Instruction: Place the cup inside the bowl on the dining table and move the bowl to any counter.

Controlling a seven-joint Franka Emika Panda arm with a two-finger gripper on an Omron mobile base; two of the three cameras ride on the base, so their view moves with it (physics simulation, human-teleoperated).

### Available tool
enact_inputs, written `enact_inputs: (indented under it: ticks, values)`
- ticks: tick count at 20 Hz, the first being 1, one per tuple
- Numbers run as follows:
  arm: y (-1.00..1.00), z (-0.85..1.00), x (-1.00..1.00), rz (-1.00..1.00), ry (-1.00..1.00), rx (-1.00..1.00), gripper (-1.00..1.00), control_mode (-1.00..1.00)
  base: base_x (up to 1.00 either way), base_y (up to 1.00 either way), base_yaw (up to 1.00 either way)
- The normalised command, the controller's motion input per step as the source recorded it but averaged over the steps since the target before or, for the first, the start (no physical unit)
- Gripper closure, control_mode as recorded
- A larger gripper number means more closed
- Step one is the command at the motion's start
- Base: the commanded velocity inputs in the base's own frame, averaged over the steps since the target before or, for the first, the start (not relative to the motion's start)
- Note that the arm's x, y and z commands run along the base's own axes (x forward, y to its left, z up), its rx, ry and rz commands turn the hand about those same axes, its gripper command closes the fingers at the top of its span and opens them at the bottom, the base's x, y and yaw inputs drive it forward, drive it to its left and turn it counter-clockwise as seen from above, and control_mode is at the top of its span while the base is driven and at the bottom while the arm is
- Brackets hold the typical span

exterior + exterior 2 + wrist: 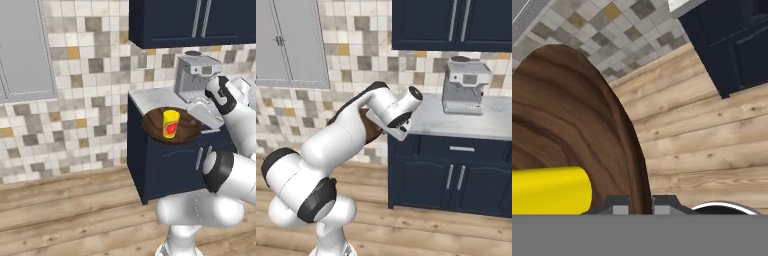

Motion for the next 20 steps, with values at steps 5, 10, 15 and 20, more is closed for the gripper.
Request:
enact_inputs:
  ticks: [5, 10, 15, 20]
  values:
    - [0.0, 0.0, 0.0, 0.0, 0.0, 0.0, 1.0, 1.0, 0.24, -0.74, 0.04]
    - [0.0, 0.0, 0.0, 0.0, 0.0, 0.0, 1.0, 1.0, 0.32, -0.84, 0.04]
    - [0.0, 0.0, 0.0, 0.0, 0.0, 0.0, 1.0, 1.0, 0.5, -0.88, 0.05]
    - [0.0, 0.0, 0.0, 0.0, 0.0, 0.0, 1.0, 1.0, 0.46, -0.94, 0.04]
